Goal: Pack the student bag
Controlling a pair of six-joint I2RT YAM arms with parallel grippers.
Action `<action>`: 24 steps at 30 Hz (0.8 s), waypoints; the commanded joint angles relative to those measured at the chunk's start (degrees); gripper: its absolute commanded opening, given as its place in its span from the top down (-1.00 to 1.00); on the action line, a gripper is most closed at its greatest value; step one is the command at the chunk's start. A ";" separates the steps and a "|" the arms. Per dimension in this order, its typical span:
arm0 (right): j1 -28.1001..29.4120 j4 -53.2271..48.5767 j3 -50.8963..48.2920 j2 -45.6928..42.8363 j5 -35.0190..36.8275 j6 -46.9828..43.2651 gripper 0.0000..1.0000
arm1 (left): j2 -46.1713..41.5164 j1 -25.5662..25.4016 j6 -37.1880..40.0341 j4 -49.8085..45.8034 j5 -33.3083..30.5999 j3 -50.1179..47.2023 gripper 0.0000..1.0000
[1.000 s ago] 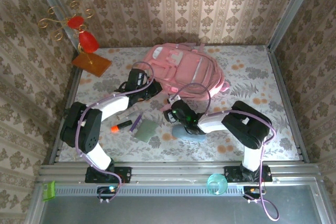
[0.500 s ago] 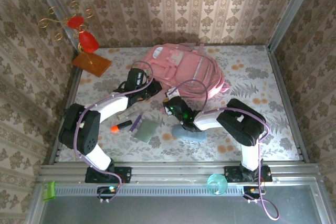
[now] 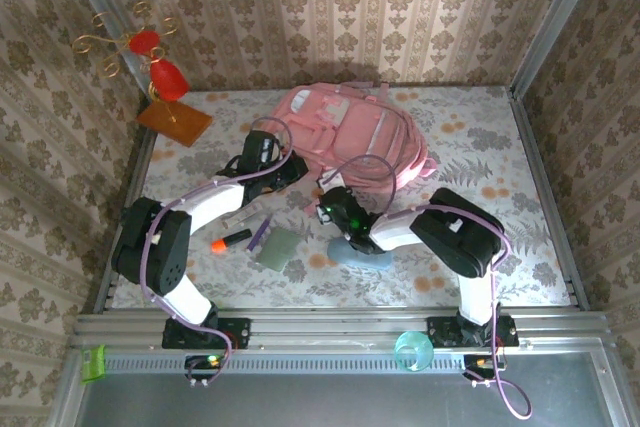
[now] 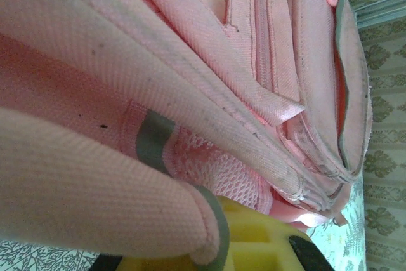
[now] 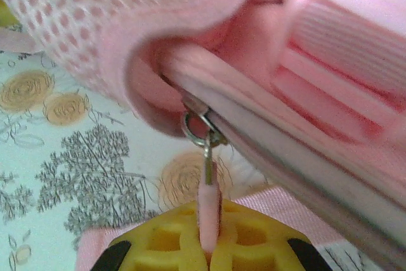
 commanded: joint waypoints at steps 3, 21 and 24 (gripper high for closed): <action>-0.23 -1.54 -4.53 -6.66 0.79 3.18 1.00 | -2.36 -0.30 4.39 0.69 -2.49 0.83 1.00; -9.72 -14.22 -14.85 -20.68 -18.85 12.02 1.00 | 0.83 4.63 10.97 -0.77 -4.81 -0.18 1.00; -12.02 -17.74 -15.14 -22.39 -19.80 11.89 1.00 | 1.10 5.46 12.11 -0.92 -4.47 -0.41 1.00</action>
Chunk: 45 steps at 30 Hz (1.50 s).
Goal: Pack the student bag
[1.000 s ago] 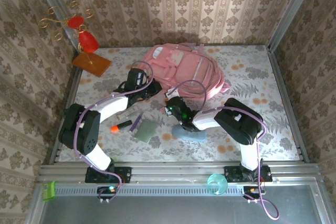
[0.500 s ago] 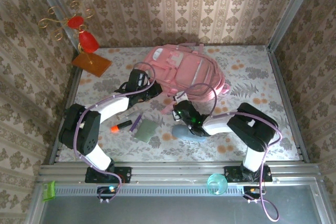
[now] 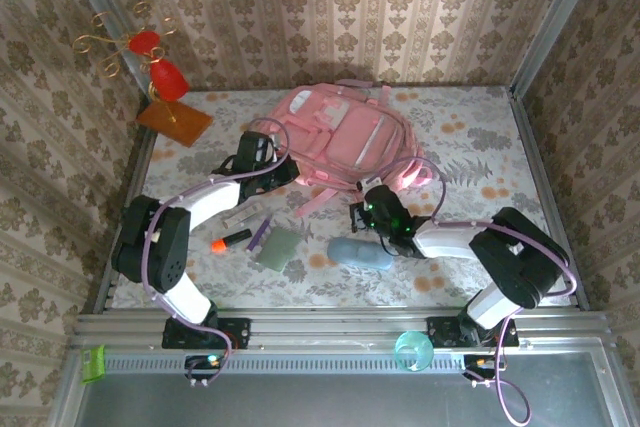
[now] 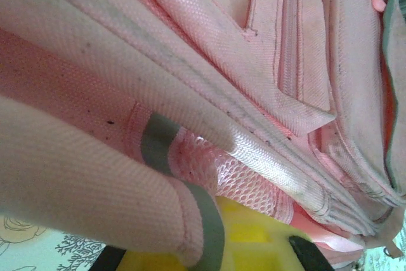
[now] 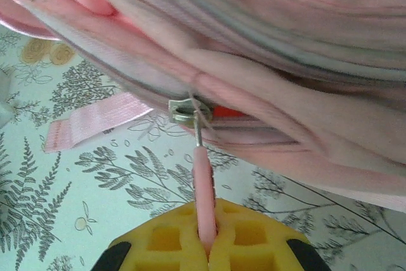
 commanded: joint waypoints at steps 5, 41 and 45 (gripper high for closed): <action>-5.14 -12.36 -0.78 -4.42 -2.05 2.10 1.00 | -0.04 4.08 4.61 1.60 -2.84 -1.47 1.00; -3.85 -20.33 -1.08 -21.02 -8.66 -2.35 1.00 | -6.57 6.19 19.38 -4.52 -8.71 -1.88 -0.33; -3.88 -20.27 -1.12 -21.01 -8.51 -1.85 1.00 | -10.77 0.17 28.56 -1.09 -6.42 -3.98 -0.42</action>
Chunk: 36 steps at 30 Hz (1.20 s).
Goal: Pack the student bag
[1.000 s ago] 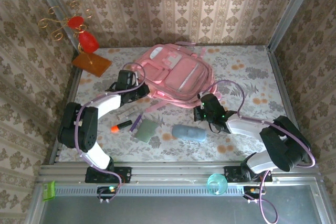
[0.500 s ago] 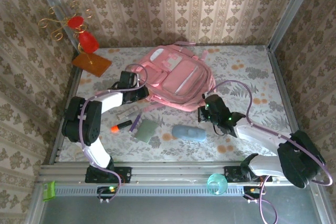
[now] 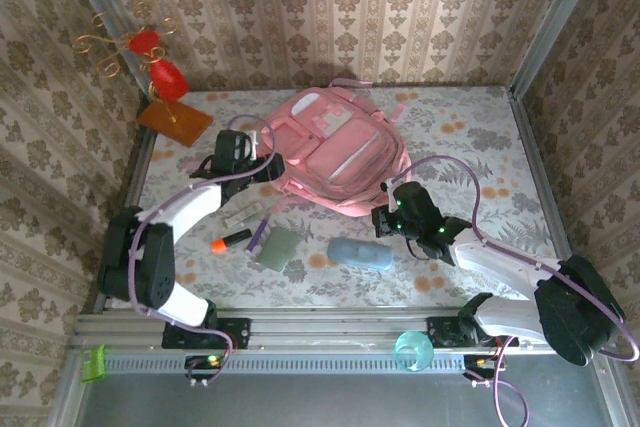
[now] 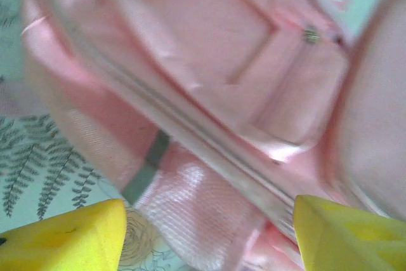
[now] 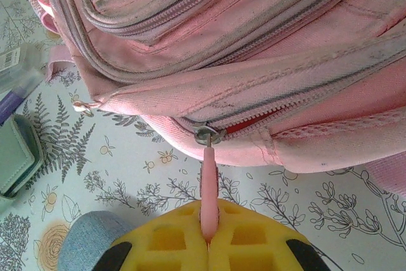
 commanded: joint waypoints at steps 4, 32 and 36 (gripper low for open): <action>0.15 2.18 0.88 0.08 -1.53 0.00 1.00 | 1.12 -12.93 20.94 2.57 9.32 1.82 -0.33; -0.63 -2.96 -0.40 -3.28 9.97 0.60 1.00 | 14.60 -25.23 46.13 1.07 5.63 8.96 1.00; -0.95 -4.98 0.07 -3.67 14.08 0.05 1.00 | 12.45 -24.34 48.00 -0.56 5.30 7.67 1.00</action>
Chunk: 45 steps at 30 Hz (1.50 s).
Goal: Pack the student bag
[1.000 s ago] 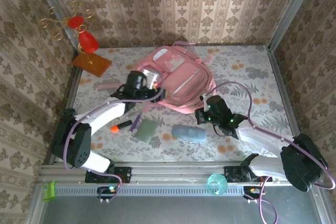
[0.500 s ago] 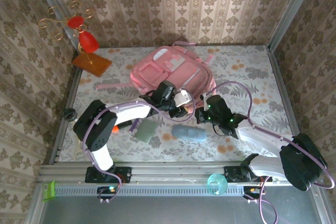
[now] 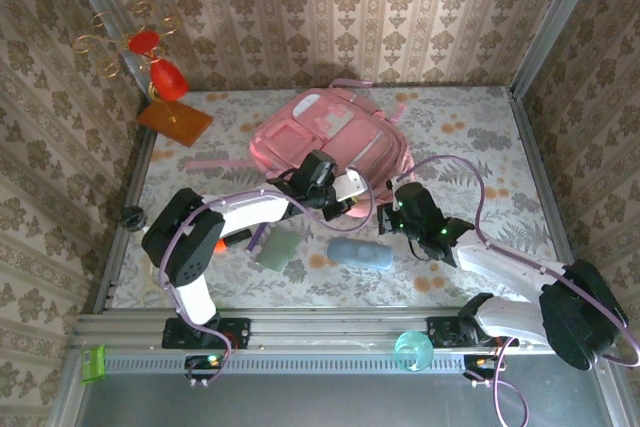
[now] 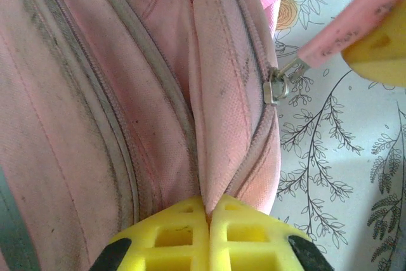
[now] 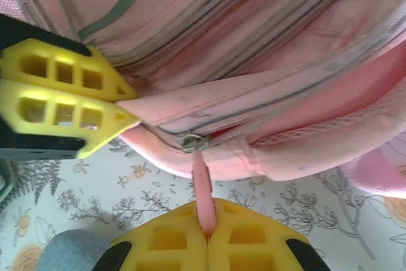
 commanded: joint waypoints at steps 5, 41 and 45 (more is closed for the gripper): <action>-0.58 -5.18 0.84 -2.70 10.25 -1.08 1.00 | -4.09 2.73 4.44 -7.14 -2.38 -1.20 1.00; 4.72 16.47 6.19 17.50 -2.39 -3.76 0.19 | -7.28 5.52 -4.93 -7.95 14.05 2.16 1.00; 5.09 17.32 6.19 18.92 -1.10 -2.64 0.21 | -7.13 5.12 -5.01 -7.69 14.07 2.37 1.00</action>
